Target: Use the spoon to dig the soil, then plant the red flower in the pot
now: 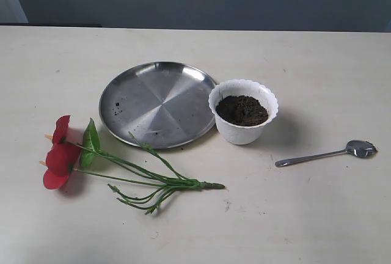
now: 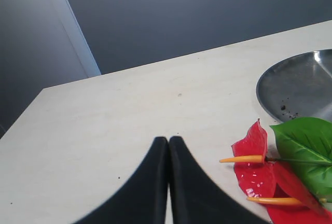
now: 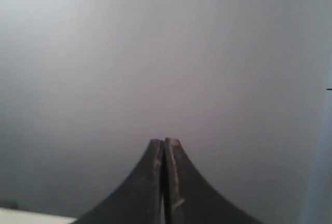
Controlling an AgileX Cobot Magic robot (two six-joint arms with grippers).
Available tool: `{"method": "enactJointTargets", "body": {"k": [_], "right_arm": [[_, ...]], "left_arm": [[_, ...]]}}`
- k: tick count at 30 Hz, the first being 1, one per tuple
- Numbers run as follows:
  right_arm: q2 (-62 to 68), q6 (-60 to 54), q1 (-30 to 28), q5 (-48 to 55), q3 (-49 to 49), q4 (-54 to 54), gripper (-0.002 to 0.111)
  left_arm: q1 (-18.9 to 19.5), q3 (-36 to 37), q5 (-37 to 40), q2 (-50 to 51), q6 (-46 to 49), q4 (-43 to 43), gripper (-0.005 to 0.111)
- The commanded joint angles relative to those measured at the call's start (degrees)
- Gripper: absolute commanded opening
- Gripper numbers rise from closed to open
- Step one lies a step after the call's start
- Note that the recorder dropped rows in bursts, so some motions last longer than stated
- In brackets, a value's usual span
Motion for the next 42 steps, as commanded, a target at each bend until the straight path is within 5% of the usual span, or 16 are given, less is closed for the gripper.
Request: {"method": "enactJointTargets", "body": {"k": [1,9,12,25,34,42], "right_arm": [[15.3,-8.7,0.0,19.0,-13.7,-11.8,-0.001],[47.6,-42.3,12.5,49.0,-29.1,-11.3,-0.001],[56.0,-44.2,17.3,53.1,-29.8,-12.5,-0.001],[65.4,-43.7,18.8,44.5,-23.5,-13.0,0.002],[65.4,-42.0,18.8,30.4,-10.9,-20.7,0.044],[67.4,-39.6,18.8,29.3,-10.8,-17.3,0.021]], "left_arm": [[0.0,0.0,-0.7,-0.2,-0.3,-0.2,0.0],[0.0,0.0,-0.7,-0.2,-0.3,-0.2,0.0],[0.0,0.0,-0.7,-0.2,-0.3,-0.2,0.0],[0.0,0.0,-0.7,-0.2,-0.3,-0.2,0.0],[0.0,0.0,-0.7,-0.2,-0.3,-0.2,0.0],[0.0,0.0,-0.7,-0.2,-0.3,-0.2,0.0]]}}
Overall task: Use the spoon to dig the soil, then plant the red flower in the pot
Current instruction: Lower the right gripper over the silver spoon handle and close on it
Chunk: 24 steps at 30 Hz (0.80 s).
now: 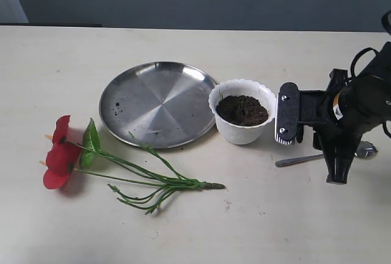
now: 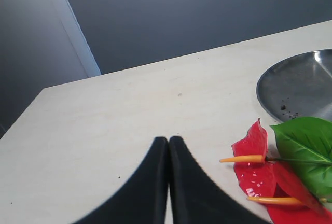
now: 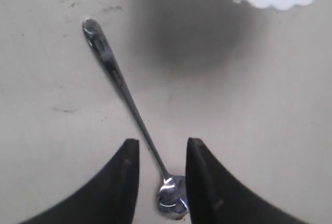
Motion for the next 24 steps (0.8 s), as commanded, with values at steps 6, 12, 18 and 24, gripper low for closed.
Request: {"method": "enactJointTargets", "body": {"k": [6,12,18,24], "right_arm": [[2.4,0.4,-0.3,-0.5,0.3,6.5,0.019],[2.4,0.4,-0.3,1.7,0.3,11.4,0.019],[1.9,14.5,-0.3,-3.5,0.3,0.9,0.019],[1.4,28.1,-0.3,-3.0,0.3,-4.8,0.016]], "left_arm": [[0.0,0.0,-0.7,-0.2,-0.3,-0.2,0.0],[0.0,0.0,-0.7,-0.2,-0.3,-0.2,0.0],[0.0,0.0,-0.7,-0.2,-0.3,-0.2,0.0],[0.0,0.0,-0.7,-0.2,-0.3,-0.2,0.0]]}}
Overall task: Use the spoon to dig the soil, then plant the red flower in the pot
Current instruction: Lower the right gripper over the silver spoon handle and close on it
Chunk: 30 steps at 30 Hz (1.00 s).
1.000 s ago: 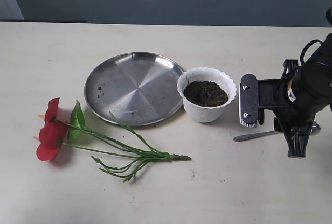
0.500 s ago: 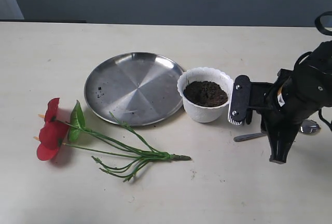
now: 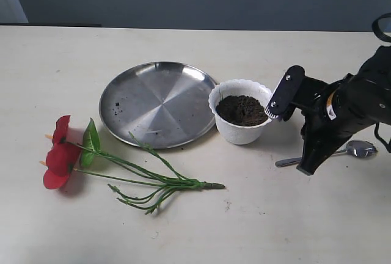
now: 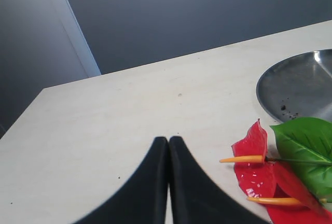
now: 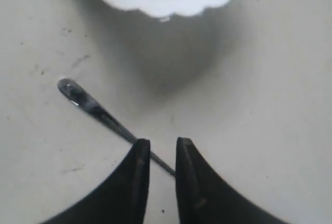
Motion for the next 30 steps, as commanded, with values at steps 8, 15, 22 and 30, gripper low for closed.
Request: {"method": "enactJointTargets", "body": {"k": [8,15,22,30], "right_arm": [[-0.4,22.7,-17.5,7.5,-6.6,2.8,-0.001],[14.7,-8.0,-22.3,33.7,-21.9,38.0,-0.001],[14.9,-28.1,-17.7,28.8,-21.8,30.9,-0.001],[14.9,-29.2,-17.7,27.4,-20.5,30.4,0.003]], "left_arm": [[0.0,0.0,-0.7,-0.2,-0.3,-0.2,0.0],[0.0,0.0,-0.7,-0.2,-0.3,-0.2,0.0],[0.0,0.0,-0.7,-0.2,-0.3,-0.2,0.0],[0.0,0.0,-0.7,-0.2,-0.3,-0.2,0.0]]}}
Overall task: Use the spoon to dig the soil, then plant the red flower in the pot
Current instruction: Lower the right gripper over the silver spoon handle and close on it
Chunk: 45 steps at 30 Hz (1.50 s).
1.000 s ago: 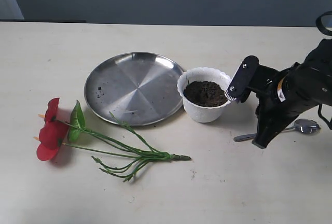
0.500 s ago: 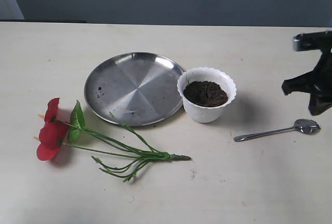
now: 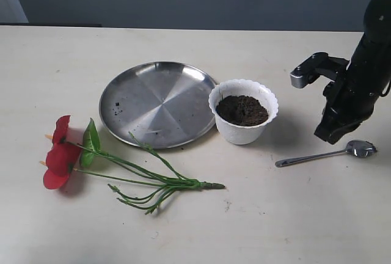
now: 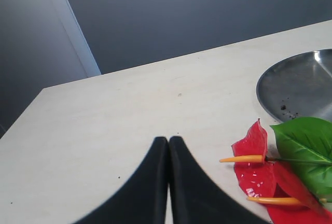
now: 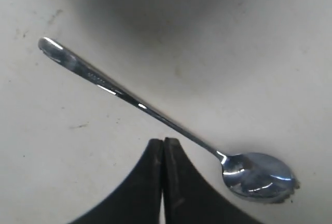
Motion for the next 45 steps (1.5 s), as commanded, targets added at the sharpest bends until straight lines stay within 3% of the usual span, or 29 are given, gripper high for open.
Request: {"method": "enactJointTargets", "body": {"k": [1,8,23,26,30,34,38,45], "right_arm": [[-0.3,-1.7,0.0,-1.4,1.9,0.1,0.007],[-0.3,-8.8,0.1,-9.3,7.4,0.2,0.046],[2.2,-19.4,5.1,-14.5,7.8,-10.6,0.046],[4.0,-19.4,5.5,-15.5,7.8,-11.0,0.043],[6.1,-19.4,5.5,-16.0,7.8,-11.0,0.025],[8.9,-17.5,5.6,-16.1,7.9,-10.8,0.026],[9.4,-16.4,5.6,-16.2,9.1,-10.3,0.0],[9.3,-13.1,5.6,-15.6,9.1,-7.0,0.0]], "left_arm": [[0.0,0.0,-0.7,-0.2,-0.3,-0.2,0.0],[0.0,0.0,-0.7,-0.2,-0.3,-0.2,0.0],[0.0,0.0,-0.7,-0.2,-0.3,-0.2,0.0],[0.0,0.0,-0.7,-0.2,-0.3,-0.2,0.0],[0.0,0.0,-0.7,-0.2,-0.3,-0.2,0.0],[0.0,0.0,-0.7,-0.2,-0.3,-0.2,0.0],[0.0,0.0,-0.7,-0.2,-0.3,-0.2,0.0],[0.0,0.0,-0.7,-0.2,-0.3,-0.2,0.0]]}}
